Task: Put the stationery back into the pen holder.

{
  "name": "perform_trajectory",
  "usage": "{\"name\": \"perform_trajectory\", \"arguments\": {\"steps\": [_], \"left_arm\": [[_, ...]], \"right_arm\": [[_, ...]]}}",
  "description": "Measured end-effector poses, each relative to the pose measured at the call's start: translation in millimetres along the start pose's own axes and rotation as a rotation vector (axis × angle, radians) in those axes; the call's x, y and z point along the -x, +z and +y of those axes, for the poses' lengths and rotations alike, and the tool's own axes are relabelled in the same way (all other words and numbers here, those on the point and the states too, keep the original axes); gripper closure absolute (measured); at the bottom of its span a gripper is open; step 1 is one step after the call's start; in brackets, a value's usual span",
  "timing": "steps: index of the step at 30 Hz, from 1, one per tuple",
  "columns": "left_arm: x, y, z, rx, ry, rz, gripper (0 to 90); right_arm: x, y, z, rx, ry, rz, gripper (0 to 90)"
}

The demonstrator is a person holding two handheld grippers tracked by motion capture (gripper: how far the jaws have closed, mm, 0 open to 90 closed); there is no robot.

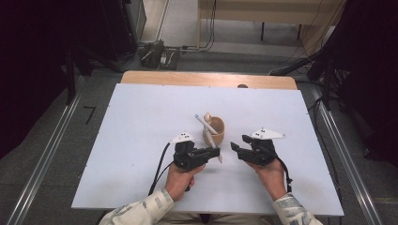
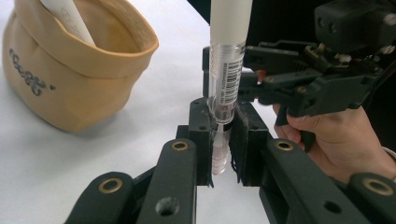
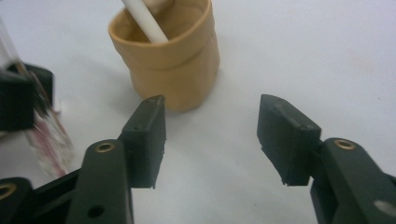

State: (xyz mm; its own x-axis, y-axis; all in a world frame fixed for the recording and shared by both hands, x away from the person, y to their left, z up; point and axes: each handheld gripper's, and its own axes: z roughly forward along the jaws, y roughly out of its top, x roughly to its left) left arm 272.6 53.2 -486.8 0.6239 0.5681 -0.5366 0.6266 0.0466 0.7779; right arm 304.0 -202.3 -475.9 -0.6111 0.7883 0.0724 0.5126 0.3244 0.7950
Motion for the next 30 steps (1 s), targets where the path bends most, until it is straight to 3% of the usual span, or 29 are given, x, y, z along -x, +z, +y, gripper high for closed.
{"name": "perform_trajectory", "arguments": {"steps": [4,8,15,30], "left_arm": [[4.6,-2.5,2.3,0.014,0.055,0.029,80.7],[7.9,-4.1,3.7,0.025,0.101,0.051,80.7],[10.4,-4.9,4.8,0.032,0.128,0.064,80.7],[8.5,-16.0,20.7,0.108,0.156,0.093,80.8]], "right_arm": [[3.1,3.1,-2.1,-0.053,-0.003,-0.002,36.4],[4.3,2.1,-4.3,-0.065,-0.007,-0.002,36.1],[5.6,-3.7,-9.3,-0.078,-0.015,-0.001,35.9],[6.2,-7.4,-17.8,-0.095,-0.027,-0.020,35.6]]}}
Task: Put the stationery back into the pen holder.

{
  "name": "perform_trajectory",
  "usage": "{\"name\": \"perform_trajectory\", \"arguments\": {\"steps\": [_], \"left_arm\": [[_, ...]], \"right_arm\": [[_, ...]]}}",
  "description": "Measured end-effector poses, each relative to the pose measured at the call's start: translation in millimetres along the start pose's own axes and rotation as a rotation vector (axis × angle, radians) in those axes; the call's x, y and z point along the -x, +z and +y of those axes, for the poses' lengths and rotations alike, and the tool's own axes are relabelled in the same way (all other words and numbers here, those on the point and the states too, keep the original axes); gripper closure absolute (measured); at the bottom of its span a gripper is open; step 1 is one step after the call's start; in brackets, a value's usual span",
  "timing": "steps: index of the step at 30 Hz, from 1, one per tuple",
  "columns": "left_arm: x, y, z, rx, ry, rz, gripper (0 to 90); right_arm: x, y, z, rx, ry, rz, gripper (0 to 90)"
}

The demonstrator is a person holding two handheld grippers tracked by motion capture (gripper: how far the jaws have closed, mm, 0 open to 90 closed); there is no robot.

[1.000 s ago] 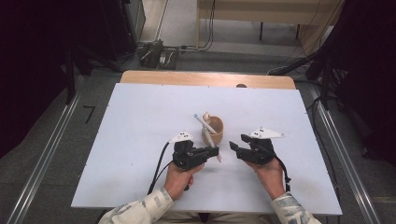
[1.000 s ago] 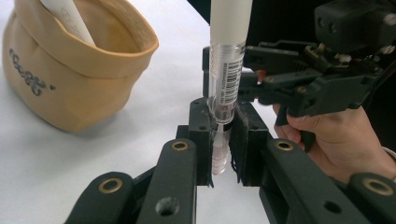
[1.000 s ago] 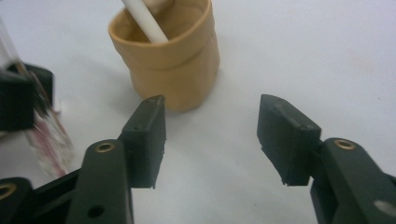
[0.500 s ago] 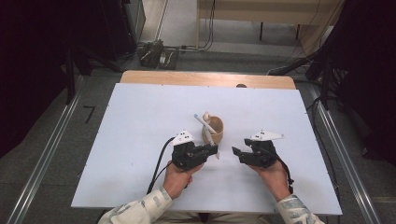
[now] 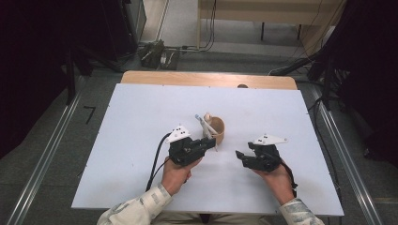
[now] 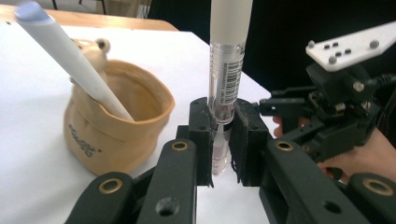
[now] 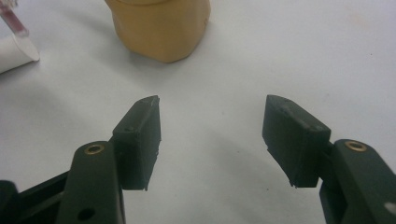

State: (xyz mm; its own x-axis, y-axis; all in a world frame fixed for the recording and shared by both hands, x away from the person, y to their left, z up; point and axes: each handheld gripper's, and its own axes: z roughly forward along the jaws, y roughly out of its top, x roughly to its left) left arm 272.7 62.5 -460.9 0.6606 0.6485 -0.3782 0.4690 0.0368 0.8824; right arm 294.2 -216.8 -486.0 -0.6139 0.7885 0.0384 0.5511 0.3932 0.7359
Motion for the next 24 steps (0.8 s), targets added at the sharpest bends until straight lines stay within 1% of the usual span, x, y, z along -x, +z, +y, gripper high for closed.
{"name": "perform_trajectory", "arguments": {"steps": [6,9,12,14,15,20,24], "left_arm": [[-6.0,0.3,7.4,0.033,0.013,0.034,80.7],[-8.2,2.4,9.8,0.039,0.029,0.052,80.7],[-10.5,5.1,11.9,0.039,0.035,0.061,80.7],[-12.1,7.4,13.8,0.035,0.021,0.057,80.7],[-12.0,7.9,14.5,0.035,0.021,0.062,80.7],[-13.3,12.1,17.3,0.044,0.028,0.078,80.7],[-14.8,15.0,18.1,0.040,0.038,0.089,80.7]], "right_arm": [[-0.3,0.1,0.1,0.001,0.003,-0.001,35.6],[-0.3,0.9,-0.3,-0.003,0.004,-0.001,35.6],[0.6,1.0,-0.6,-0.002,0.007,0.001,35.6],[1.0,1.1,-0.5,0.001,0.010,0.001,35.7],[1.1,1.4,-0.6,0.000,0.011,0.000,35.6],[1.5,1.2,-0.7,0.000,0.016,-0.003,35.7],[1.4,1.1,-0.7,0.001,0.017,-0.004,35.7]]}}
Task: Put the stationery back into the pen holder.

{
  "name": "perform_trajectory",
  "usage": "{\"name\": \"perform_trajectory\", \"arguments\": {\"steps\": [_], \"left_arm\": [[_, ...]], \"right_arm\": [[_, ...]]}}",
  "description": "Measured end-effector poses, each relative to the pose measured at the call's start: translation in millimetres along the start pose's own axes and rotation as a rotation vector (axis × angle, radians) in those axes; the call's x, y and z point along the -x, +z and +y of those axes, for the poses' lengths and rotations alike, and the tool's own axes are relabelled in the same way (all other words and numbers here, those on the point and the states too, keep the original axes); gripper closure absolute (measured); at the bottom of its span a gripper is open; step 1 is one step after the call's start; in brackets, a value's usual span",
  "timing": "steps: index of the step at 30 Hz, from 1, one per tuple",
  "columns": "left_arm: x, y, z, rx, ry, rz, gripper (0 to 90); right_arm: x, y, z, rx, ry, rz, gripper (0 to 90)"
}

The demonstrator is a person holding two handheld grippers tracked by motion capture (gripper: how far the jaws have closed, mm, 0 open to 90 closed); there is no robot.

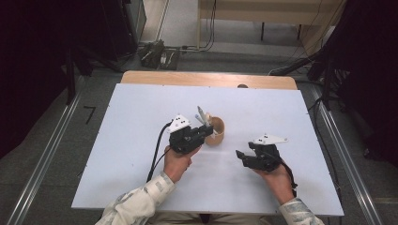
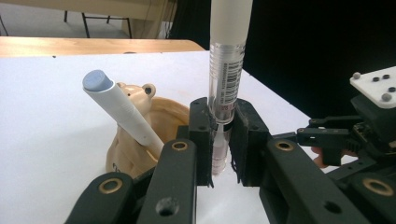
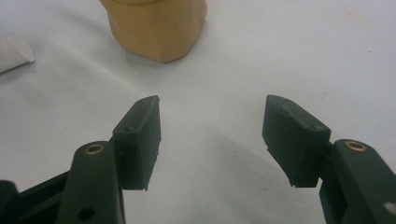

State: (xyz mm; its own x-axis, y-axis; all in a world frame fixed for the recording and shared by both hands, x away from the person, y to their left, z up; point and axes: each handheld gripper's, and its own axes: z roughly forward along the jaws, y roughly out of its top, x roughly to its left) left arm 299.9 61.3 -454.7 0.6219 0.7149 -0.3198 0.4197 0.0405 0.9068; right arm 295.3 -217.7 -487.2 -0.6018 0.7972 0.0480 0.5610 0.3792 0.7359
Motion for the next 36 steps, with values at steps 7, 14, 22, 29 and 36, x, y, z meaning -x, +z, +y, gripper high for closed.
{"name": "perform_trajectory", "arguments": {"steps": [7,14,22,29,36], "left_arm": [[0.9,5.9,6.8,0.013,0.020,0.016,80.7],[0.7,13.7,9.8,0.018,0.035,0.036,80.7],[-0.1,21.6,11.8,0.022,0.060,0.056,80.6],[-3.3,29.5,8.2,0.004,0.064,0.072,80.6],[-3.7,37.2,3.5,-0.019,0.073,0.076,80.5]], "right_arm": [[0.3,0.7,-0.2,-0.001,0.003,-0.002,35.8],[0.3,0.4,-0.2,0.007,0.001,-0.004,36.4],[0.0,0.5,-0.2,0.003,-0.002,-0.001,36.6],[0.2,0.6,-0.2,0.003,-0.004,0.000,36.5],[-0.7,0.5,0.0,0.007,-0.006,0.004,36.6]]}}
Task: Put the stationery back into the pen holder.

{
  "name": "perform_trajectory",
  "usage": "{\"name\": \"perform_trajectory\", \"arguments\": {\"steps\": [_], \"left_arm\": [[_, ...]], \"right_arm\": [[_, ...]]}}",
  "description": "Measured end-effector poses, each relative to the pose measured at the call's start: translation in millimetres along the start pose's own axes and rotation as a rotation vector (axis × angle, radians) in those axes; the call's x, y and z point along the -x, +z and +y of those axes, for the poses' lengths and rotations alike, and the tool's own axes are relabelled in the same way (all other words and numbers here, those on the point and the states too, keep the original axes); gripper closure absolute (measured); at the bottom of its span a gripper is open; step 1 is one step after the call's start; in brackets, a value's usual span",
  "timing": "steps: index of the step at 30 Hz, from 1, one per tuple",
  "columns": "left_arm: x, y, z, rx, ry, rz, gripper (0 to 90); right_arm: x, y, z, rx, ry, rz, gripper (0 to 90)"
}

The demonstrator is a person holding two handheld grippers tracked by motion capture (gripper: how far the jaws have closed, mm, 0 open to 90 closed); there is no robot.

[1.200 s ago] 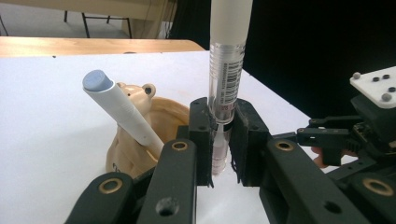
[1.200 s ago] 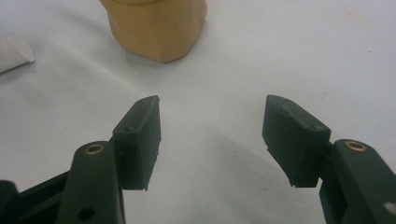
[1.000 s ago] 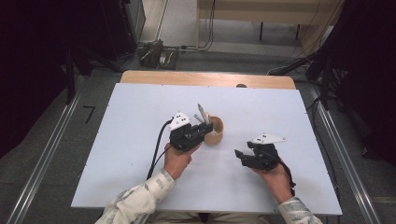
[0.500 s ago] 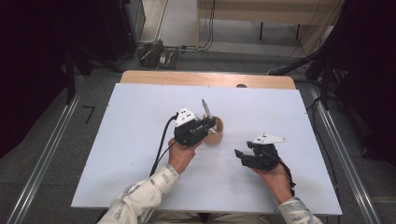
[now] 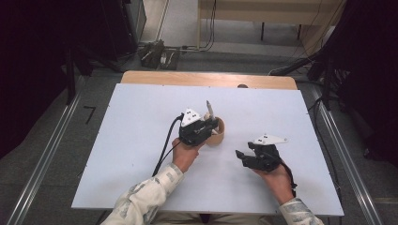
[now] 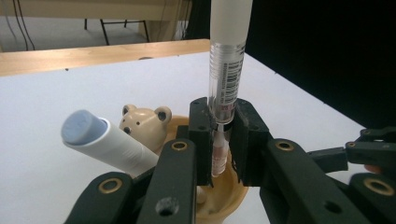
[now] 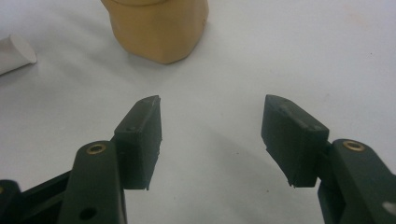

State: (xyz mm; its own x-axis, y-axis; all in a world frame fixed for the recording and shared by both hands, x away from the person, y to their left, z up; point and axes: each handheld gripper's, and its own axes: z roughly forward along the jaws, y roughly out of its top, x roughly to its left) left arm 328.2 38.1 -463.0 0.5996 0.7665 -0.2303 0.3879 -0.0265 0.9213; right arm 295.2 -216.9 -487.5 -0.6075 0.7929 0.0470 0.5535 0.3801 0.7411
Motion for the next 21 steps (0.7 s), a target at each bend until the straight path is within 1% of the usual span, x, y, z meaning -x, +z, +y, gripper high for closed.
{"name": "perform_trajectory", "arguments": {"steps": [3,7,11,14,17,19,21], "left_arm": [[-0.2,2.9,-2.0,-0.008,0.009,0.016,80.3],[0.6,5.7,-3.9,-0.017,0.019,0.019,80.2],[1.7,8.7,-6.4,-0.033,0.031,0.022,79.8],[2.5,9.9,-7.3,-0.037,0.042,0.025,79.7],[2.5,10.3,-7.9,-0.042,0.045,0.029,79.0],[2.6,10.2,-7.8,-0.044,0.034,0.027,74.0],[2.7,9.8,-7.8,-0.046,0.041,0.022,71.6]], "right_arm": [[-0.1,-0.1,0.1,0.002,0.004,0.000,36.5],[-0.8,0.1,0.1,-0.001,0.008,0.003,36.8],[-1.2,0.1,0.1,-0.001,0.001,0.004,36.8],[-0.9,0.0,0.1,0.000,0.001,0.003,36.8],[-0.9,0.2,0.1,0.000,0.001,0.004,36.8],[-1.1,0.1,0.1,0.001,0.000,0.004,36.8],[-1.0,0.1,0.1,0.000,0.000,0.003,36.8]]}}
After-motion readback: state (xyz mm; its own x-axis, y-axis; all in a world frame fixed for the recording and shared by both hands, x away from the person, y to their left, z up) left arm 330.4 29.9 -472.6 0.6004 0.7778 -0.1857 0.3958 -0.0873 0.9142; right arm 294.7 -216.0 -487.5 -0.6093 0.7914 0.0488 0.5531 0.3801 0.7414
